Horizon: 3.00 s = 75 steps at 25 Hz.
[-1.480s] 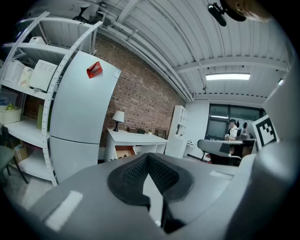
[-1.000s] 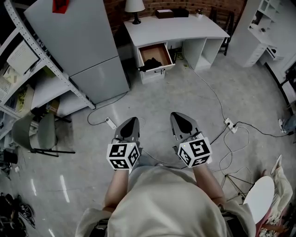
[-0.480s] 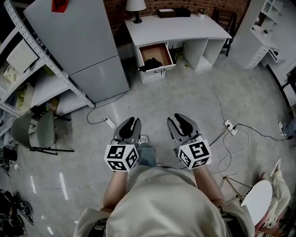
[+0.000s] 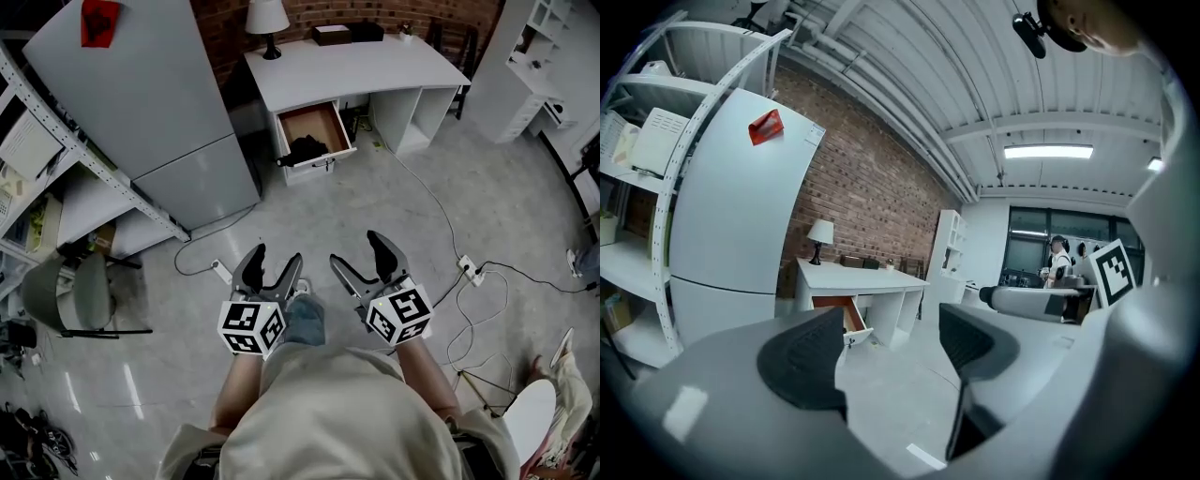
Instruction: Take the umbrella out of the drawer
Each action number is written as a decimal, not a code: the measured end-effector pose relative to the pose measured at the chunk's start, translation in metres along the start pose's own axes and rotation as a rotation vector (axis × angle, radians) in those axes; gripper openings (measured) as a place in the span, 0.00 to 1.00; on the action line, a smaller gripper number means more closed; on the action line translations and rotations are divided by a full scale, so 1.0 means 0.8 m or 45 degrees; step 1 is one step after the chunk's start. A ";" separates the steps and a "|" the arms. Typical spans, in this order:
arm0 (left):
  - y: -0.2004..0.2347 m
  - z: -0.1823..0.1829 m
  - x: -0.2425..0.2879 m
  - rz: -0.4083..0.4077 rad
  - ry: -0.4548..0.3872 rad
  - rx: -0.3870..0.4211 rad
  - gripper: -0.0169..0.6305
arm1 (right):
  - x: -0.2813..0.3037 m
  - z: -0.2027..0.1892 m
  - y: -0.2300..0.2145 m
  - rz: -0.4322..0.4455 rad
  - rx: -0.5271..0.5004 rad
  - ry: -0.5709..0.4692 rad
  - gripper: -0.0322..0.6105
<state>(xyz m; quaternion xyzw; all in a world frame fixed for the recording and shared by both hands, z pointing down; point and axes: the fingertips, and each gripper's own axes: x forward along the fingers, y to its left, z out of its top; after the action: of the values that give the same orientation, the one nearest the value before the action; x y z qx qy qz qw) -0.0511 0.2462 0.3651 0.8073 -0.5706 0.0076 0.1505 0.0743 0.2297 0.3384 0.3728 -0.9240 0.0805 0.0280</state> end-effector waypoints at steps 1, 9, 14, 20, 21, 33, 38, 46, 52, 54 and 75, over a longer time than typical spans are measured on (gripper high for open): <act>0.008 0.003 0.012 -0.005 0.003 0.000 0.50 | 0.014 0.001 -0.008 -0.004 0.000 0.006 0.60; 0.091 0.047 0.121 -0.071 0.018 -0.051 0.54 | 0.140 0.034 -0.062 -0.032 0.019 0.034 0.62; 0.141 0.076 0.184 -0.107 0.010 -0.001 0.54 | 0.204 0.053 -0.097 -0.080 0.011 0.029 0.63; 0.185 0.087 0.232 -0.115 0.026 -0.025 0.54 | 0.255 0.064 -0.124 -0.125 0.006 0.023 0.62; 0.188 0.088 0.237 -0.119 0.028 -0.024 0.54 | 0.261 0.064 -0.128 -0.132 0.008 0.021 0.62; 0.215 0.055 0.318 -0.174 0.155 0.023 0.54 | 0.309 0.042 -0.187 -0.191 0.067 0.046 0.62; 0.226 0.035 0.380 -0.186 0.224 0.007 0.54 | 0.342 0.025 -0.229 -0.179 0.107 0.081 0.62; 0.255 -0.008 0.508 -0.136 0.341 -0.039 0.54 | 0.405 0.002 -0.326 -0.125 0.124 0.174 0.62; 0.279 -0.060 0.608 -0.129 0.490 -0.022 0.54 | 0.460 -0.032 -0.395 -0.070 0.120 0.286 0.62; 0.285 -0.086 0.638 -0.141 0.563 0.005 0.54 | 0.477 -0.048 -0.412 -0.043 0.126 0.322 0.62; 0.346 -0.339 0.807 -0.359 1.356 0.265 0.64 | 0.583 -0.176 -0.527 0.083 0.292 0.493 0.62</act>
<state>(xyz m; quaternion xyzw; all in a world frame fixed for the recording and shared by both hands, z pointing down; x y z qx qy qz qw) -0.0388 -0.3628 0.8077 0.7711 -0.2984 0.4503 0.3370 0.0293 -0.3646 0.5832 0.3211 -0.8977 0.2559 0.1597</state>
